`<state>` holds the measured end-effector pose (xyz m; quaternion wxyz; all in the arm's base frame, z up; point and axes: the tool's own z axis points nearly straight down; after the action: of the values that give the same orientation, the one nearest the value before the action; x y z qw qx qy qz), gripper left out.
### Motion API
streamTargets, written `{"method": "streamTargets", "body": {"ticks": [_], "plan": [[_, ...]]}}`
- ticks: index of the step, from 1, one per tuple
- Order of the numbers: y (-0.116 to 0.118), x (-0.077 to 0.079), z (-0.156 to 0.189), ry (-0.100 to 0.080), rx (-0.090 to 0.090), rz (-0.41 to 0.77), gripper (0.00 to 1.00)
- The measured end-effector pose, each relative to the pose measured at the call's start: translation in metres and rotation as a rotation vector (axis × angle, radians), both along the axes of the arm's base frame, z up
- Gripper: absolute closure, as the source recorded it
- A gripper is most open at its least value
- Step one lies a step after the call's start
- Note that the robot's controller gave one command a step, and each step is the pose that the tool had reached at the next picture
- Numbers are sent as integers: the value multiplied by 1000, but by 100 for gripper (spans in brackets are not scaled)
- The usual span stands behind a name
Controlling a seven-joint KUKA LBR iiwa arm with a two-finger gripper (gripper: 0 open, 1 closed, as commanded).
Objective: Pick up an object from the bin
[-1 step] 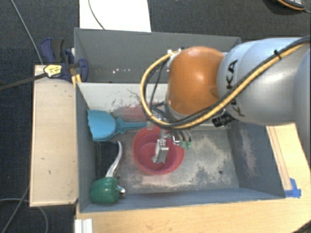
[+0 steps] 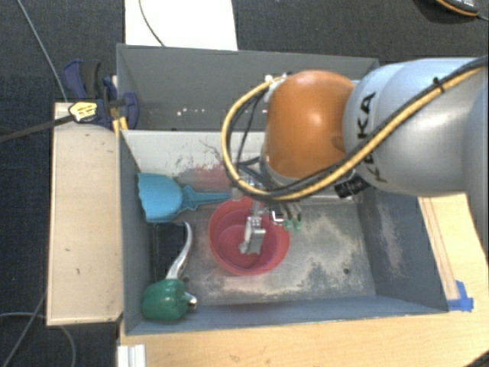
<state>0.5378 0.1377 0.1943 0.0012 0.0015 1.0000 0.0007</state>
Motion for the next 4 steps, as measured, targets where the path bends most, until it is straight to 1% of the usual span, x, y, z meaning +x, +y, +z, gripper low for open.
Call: {"method": "streamTargets", "body": {"ticks": [1,2,3,4], "plan": [[5,-56,-116,-6,3,228,0],[17,-58,-51,-10,0,348,0],[26,4,-94,-9,7,-287,0],[23,-36,-124,-10,4,-51,0]]}}
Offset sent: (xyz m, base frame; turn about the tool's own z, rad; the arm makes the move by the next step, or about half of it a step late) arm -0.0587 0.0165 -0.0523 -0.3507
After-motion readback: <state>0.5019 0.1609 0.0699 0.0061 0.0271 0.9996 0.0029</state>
